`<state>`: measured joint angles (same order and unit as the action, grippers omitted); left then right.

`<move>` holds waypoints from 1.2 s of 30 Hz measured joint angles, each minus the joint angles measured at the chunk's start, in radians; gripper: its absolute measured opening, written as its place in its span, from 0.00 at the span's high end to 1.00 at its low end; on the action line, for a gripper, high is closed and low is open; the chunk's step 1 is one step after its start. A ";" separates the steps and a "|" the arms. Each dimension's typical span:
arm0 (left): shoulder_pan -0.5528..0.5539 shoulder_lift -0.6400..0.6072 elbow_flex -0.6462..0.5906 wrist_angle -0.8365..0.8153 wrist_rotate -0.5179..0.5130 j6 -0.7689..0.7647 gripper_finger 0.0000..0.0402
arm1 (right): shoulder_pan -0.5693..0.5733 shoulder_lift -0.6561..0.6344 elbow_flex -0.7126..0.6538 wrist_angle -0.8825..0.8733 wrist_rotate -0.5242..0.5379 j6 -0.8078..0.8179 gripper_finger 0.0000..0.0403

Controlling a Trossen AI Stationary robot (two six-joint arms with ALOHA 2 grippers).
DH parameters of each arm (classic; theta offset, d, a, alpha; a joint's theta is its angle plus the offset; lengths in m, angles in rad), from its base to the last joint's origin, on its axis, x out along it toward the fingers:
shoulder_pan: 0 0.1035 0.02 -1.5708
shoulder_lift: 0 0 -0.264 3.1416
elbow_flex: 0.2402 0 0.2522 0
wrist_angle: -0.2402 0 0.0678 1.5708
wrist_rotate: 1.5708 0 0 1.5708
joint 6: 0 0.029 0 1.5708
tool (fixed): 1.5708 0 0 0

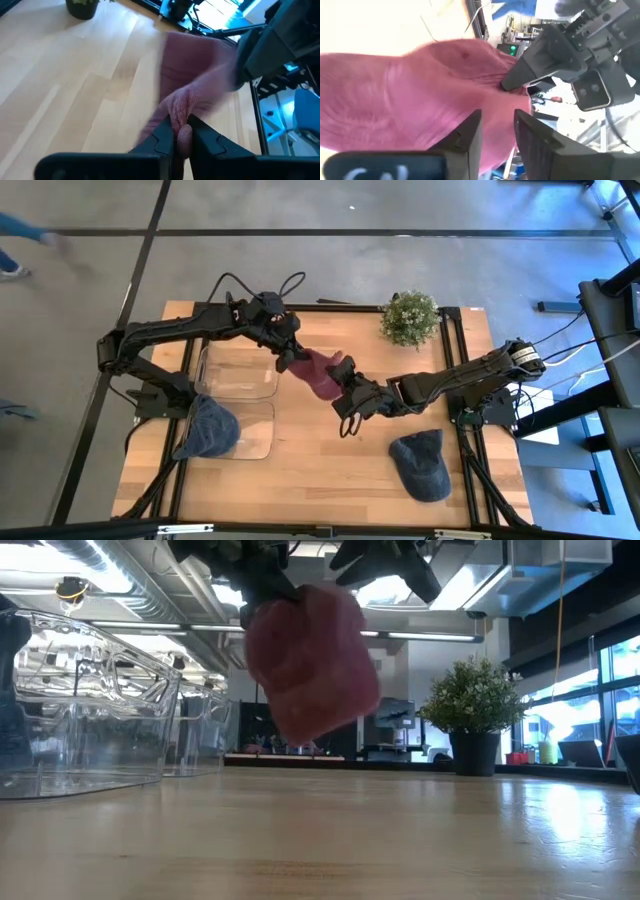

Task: Pick & Place hat
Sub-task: Put the red cap into the top transparent bin

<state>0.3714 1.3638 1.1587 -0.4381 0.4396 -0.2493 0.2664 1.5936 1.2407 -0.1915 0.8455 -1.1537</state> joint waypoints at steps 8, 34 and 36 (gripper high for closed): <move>0.077 -0.080 0.000 -0.002 -0.011 -0.130 0.93 | 0.000 -0.006 0.000 -0.068 0.002 0.257 0.67; 0.138 -0.609 -0.044 -0.591 -0.449 -0.701 0.93 | -0.125 -0.016 -0.001 -0.443 -0.222 0.914 0.67; 0.127 -0.626 -0.072 -0.615 -0.471 -0.728 0.93 | -0.127 -0.016 -0.001 -0.443 -0.230 0.915 0.67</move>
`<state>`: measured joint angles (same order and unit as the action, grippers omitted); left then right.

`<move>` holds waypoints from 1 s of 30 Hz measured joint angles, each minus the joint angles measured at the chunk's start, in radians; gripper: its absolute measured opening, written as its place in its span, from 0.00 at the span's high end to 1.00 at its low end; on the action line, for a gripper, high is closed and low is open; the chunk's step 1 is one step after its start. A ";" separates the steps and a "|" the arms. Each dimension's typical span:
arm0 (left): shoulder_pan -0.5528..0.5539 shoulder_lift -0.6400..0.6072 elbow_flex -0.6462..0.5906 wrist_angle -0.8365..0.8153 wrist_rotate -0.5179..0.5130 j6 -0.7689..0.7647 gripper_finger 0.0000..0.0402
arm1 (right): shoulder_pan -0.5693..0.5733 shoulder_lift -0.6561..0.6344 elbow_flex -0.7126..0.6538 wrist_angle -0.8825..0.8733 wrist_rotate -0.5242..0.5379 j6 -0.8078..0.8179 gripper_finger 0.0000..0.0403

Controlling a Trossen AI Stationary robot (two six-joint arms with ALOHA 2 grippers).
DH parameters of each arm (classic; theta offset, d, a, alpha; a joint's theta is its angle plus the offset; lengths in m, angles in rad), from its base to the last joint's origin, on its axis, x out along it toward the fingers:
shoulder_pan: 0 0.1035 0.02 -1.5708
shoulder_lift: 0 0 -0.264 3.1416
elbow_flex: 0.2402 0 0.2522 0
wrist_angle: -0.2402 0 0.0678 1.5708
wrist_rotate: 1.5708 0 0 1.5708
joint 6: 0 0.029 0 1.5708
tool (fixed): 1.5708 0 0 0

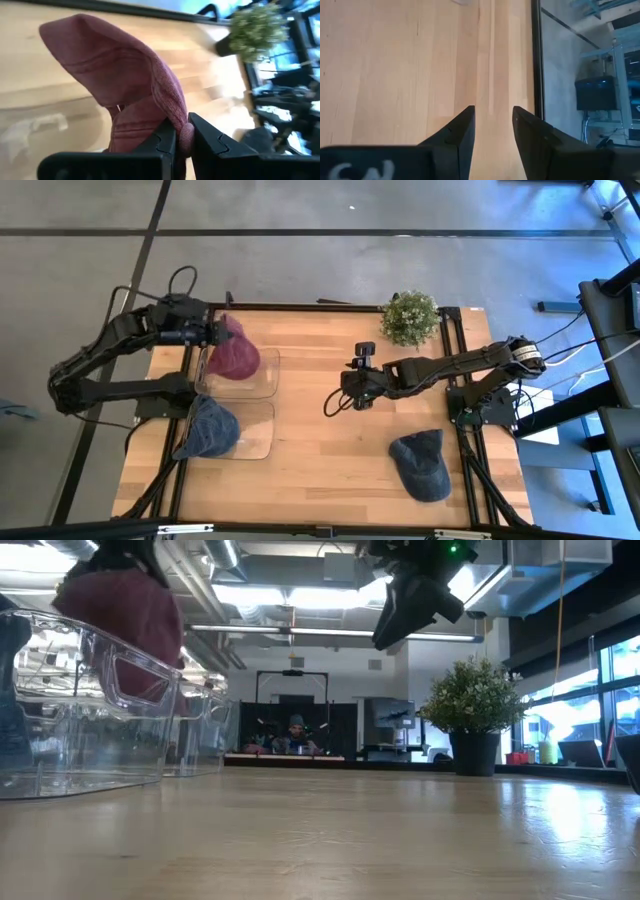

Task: Pick & Place hat
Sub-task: Put the red cap into the top transparent bin

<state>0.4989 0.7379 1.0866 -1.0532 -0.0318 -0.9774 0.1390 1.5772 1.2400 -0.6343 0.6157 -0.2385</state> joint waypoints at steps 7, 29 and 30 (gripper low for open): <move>-0.021 -0.042 -0.115 -0.006 -0.042 -0.064 0.93 | -0.005 0.000 0.000 0.009 -0.013 0.022 0.67; -0.047 -0.102 -0.136 -0.010 0.066 -0.276 0.93 | -0.006 0.000 -0.001 0.008 -0.053 0.027 0.67; -0.057 -0.102 -0.136 -0.010 0.058 -0.277 0.93 | -0.006 0.000 -0.001 0.008 -0.053 0.027 0.67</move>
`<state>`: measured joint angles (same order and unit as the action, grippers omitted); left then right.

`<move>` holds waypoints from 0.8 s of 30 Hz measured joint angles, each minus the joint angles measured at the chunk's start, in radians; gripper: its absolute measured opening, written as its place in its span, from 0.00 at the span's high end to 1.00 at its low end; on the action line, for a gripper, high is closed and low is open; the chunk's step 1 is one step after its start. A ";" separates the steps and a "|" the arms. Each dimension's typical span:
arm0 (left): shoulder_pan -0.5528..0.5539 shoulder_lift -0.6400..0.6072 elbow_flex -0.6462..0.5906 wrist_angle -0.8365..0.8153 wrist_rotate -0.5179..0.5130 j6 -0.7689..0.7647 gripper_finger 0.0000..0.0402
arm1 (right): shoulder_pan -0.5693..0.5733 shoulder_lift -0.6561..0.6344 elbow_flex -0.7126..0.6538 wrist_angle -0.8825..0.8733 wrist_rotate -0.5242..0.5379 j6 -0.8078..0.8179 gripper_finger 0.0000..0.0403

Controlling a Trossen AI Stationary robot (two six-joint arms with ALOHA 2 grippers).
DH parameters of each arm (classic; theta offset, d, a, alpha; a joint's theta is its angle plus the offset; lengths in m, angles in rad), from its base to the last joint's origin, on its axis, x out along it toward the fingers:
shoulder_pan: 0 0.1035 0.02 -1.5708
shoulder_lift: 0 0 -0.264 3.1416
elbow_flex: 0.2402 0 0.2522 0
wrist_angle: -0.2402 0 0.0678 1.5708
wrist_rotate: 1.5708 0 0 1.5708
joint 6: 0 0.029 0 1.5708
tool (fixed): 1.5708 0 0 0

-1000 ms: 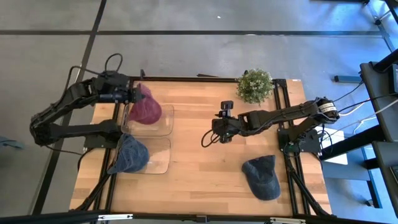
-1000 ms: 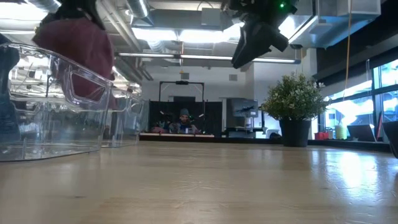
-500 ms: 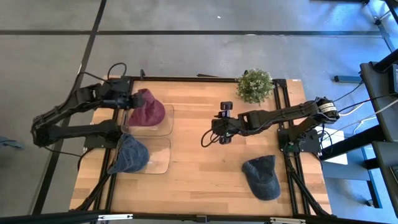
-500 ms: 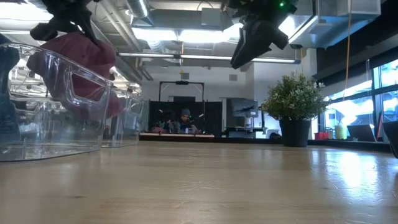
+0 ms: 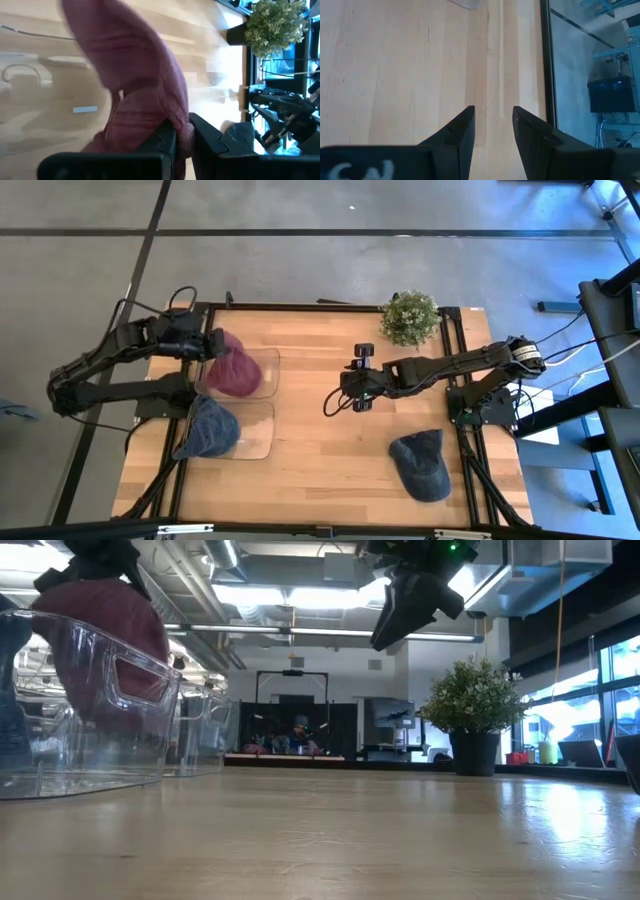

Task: Pick & Place hat
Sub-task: Put the red cap into the top transparent bin

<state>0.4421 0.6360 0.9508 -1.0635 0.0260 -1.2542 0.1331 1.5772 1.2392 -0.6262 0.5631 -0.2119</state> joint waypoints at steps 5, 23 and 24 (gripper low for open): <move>-0.043 0.001 0.000 -0.078 -0.070 -0.033 0.93 | -0.001 0.000 0.000 0.000 0.000 -0.002 0.67; -0.062 0.007 0.000 -0.247 -0.236 0.003 0.92 | -0.001 0.000 0.000 0.000 0.000 -0.005 0.67; -0.062 0.009 0.000 -0.250 -0.242 0.003 0.92 | -0.001 0.000 0.000 0.000 0.000 -0.005 0.67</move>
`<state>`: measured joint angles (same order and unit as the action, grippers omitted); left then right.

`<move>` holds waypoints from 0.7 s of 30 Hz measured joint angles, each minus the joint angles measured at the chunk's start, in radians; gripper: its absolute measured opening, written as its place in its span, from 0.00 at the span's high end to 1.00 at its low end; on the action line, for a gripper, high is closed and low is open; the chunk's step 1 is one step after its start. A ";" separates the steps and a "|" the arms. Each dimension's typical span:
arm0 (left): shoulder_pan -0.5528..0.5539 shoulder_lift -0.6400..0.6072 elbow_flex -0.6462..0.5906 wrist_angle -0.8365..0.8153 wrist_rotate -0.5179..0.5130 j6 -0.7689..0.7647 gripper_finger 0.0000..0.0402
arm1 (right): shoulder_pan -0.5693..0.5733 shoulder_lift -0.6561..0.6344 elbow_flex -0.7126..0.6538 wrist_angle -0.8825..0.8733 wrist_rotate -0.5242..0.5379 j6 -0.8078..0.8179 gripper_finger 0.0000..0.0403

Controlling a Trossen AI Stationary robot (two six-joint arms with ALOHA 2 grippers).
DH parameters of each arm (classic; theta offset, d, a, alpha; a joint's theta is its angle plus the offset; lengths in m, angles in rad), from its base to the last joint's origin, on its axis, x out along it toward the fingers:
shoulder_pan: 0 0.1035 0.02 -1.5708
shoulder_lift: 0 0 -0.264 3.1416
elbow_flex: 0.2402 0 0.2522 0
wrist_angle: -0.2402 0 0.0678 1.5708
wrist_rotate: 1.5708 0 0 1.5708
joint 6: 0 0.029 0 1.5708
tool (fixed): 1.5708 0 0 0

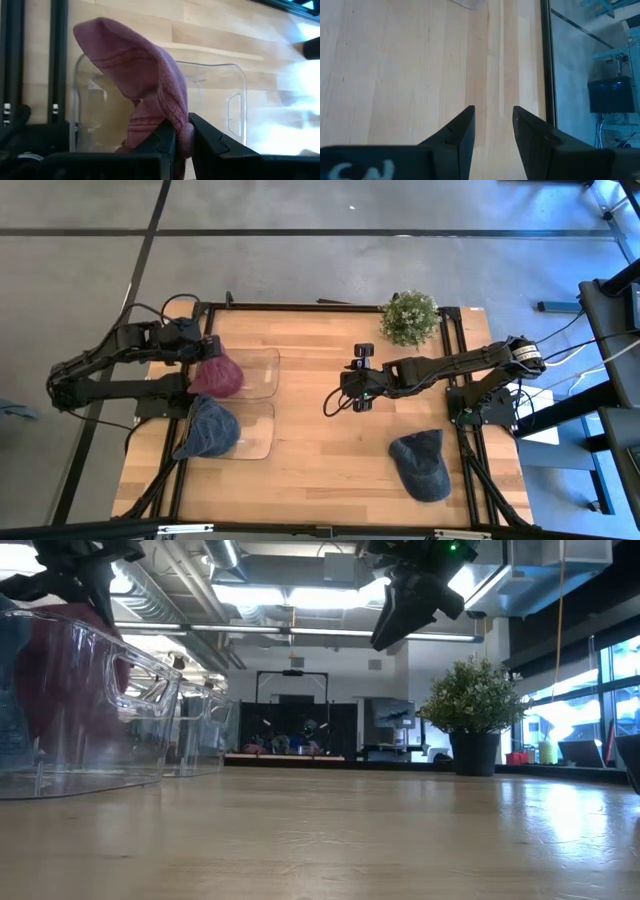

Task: Pick & Place hat
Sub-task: Put the red cap into the top transparent bin

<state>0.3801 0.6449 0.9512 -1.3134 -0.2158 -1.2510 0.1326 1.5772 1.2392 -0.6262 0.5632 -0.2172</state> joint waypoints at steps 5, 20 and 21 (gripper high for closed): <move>0.000 0.020 0.000 0.000 -0.029 0.036 0.92 | 0.000 0.000 0.000 0.000 0.000 0.000 0.67; 0.000 0.067 0.000 0.000 -0.051 0.252 0.86 | -0.005 0.000 0.000 0.000 0.000 0.002 0.67; 0.000 0.067 0.000 0.000 -0.061 0.252 0.86 | -0.008 0.000 0.000 0.000 0.000 0.004 0.67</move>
<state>0.3801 0.7116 0.9512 -1.3132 -0.2771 -0.9988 0.1245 1.5776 1.2392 -0.6261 0.5636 -0.2136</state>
